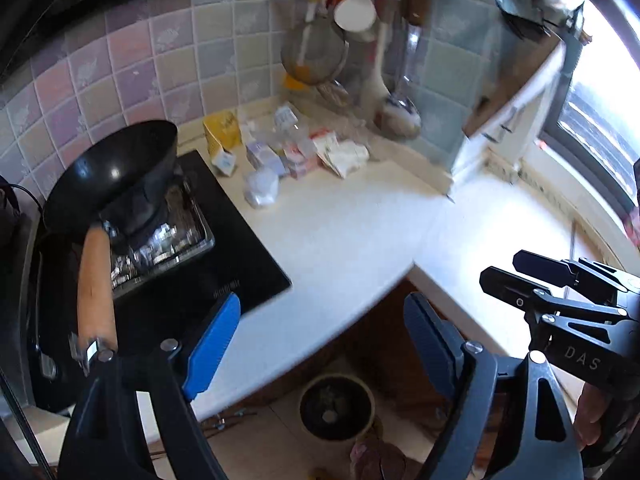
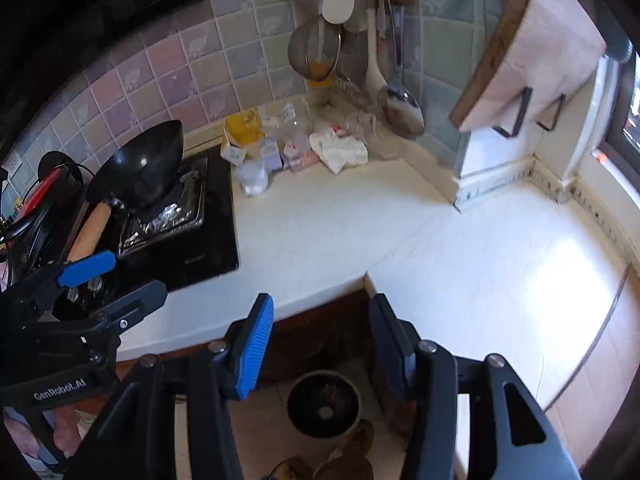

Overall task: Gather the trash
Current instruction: 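Raise both grippers back up toward the countertop, then grasp the white tissue with the right gripper while the left grasps the clear plastic bag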

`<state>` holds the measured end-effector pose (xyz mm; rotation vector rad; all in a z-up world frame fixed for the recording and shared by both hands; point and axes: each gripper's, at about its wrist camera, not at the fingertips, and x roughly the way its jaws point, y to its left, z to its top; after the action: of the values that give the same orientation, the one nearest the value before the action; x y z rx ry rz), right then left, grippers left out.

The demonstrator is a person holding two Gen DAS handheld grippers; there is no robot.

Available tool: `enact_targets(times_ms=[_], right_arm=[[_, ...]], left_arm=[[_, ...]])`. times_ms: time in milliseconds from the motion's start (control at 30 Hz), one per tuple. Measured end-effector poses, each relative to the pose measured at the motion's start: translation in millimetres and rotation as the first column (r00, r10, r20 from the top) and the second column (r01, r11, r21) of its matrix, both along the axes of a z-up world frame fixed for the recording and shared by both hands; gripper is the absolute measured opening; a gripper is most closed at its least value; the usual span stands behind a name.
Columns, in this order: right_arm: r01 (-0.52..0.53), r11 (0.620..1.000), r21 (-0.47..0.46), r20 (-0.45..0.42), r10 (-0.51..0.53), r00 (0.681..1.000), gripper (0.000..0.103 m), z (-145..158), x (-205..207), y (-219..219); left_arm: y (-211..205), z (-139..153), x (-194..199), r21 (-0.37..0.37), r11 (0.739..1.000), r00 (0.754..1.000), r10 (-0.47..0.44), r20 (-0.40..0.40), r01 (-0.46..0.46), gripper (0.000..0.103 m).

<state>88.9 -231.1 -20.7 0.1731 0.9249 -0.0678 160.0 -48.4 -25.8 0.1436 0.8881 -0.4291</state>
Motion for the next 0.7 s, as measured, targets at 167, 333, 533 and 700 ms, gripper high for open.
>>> enact_targets(times_ms=[167,333,533,700], right_arm=[[-0.079,0.997,-0.001,0.02,0.079,0.997,0.05,1,58,-18],[-0.162,0.987,-0.004,0.021,0.162,0.987,0.05,-15,131,-38],[-0.259,0.966,-0.011,0.002,0.259,0.966,0.05,-47,213,-49],[-0.293,0.955,-0.045,-0.029,0.292,0.956,0.05,-74,261,-50]], left_arm=[[-12,-1,44,0.014,0.996,0.997,0.083,0.007,-0.083,0.091],[-24,-17,106,0.031,0.982,0.982,0.186,-0.013,-0.185,0.091],[-31,-51,175,0.055,0.96,0.96,0.277,-0.046,-0.274,0.091],[-28,-82,216,0.054,0.94,0.935,0.341,-0.1,-0.337,0.091]])
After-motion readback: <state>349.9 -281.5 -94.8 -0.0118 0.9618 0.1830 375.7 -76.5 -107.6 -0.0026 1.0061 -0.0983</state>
